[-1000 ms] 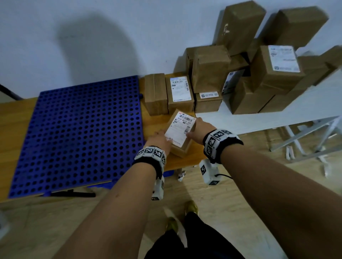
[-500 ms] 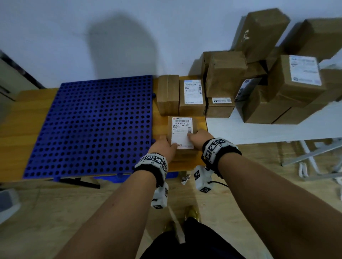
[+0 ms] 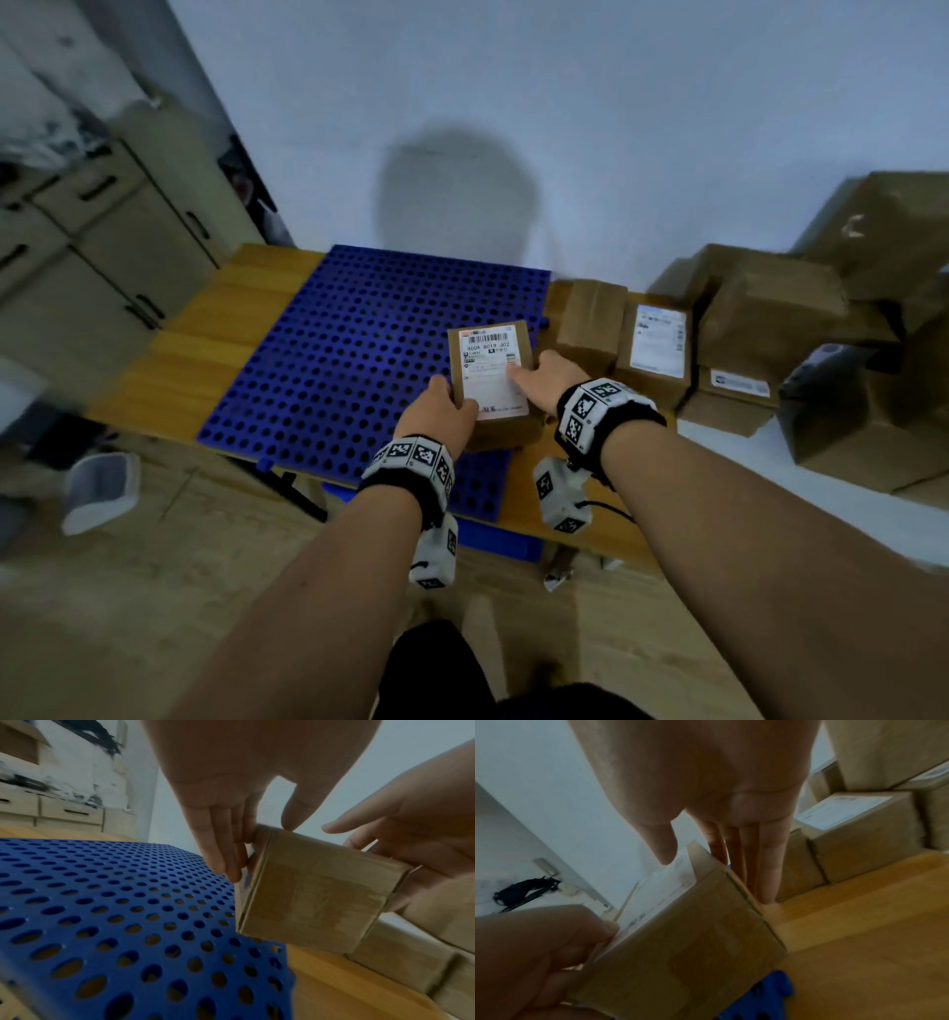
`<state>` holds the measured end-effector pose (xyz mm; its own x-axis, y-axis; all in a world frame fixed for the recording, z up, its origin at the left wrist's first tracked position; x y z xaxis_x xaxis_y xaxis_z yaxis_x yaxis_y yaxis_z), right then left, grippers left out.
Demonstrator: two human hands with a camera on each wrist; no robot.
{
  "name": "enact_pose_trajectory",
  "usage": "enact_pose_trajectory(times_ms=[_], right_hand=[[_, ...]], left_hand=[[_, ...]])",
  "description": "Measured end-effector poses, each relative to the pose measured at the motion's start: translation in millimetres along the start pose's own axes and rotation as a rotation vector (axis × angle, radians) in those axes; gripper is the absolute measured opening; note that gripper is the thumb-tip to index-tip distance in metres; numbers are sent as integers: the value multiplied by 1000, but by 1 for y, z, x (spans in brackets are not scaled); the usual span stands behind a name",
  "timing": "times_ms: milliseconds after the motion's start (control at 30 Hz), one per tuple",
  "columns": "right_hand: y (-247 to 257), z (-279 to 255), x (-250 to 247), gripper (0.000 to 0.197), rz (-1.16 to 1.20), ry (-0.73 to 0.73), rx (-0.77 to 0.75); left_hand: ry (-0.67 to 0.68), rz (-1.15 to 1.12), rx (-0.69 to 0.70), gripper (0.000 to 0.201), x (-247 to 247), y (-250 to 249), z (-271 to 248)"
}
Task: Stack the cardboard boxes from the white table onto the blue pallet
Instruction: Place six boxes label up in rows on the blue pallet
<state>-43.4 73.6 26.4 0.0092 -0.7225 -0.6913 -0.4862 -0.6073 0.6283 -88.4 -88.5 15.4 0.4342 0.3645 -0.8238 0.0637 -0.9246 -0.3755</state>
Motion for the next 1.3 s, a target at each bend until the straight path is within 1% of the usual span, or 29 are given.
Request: enact_pose_trajectory(times_ms=[233, 333, 400, 467, 600, 767, 967, 1033, 1167, 1300], right_hand=[[64, 63, 34, 64, -38, 37, -45], [88, 97, 50, 54, -38, 47, -36], [105, 119, 64, 45, -30, 67, -10], [122, 139, 76, 41, -10, 76, 17], [155, 178, 98, 44, 42, 61, 53], [187, 217, 120, 50, 62, 62, 59], [212, 250, 130, 51, 86, -7, 49], [217, 260, 130, 50, 107, -14, 74], [218, 264, 131, 55, 214, -34, 148], [216, 260, 130, 51, 236, -12, 164]], left_hand=[[-1, -88, -93, 21, -41, 34, 71], [2, -89, -100, 19, -60, 47, 110], [9, -76, -96, 23, -75, 58, 138], [20, -52, -94, 29, -88, 68, 166], [30, -18, -70, 28, -115, 84, 218], [57, 19, -52, 39, -141, 100, 270], [44, 13, -30, 45, -165, 101, 312], [49, 0, -39, 45, -169, 101, 322], [71, -36, -46, 44, -170, 101, 329], [72, -17, -54, 42, -172, 102, 327]])
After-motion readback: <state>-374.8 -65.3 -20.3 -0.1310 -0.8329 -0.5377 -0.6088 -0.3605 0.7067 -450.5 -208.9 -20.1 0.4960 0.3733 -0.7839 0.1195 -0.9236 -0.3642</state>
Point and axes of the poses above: each hand's wrist, its own z-axis towards the middle knuckle, its own x-axis out of the palm, y = z × x, the point moved 5 cm from there along z, towards the middle knuckle, and after that the axes turned 13 degrees about -x, right-handed, at the moved point
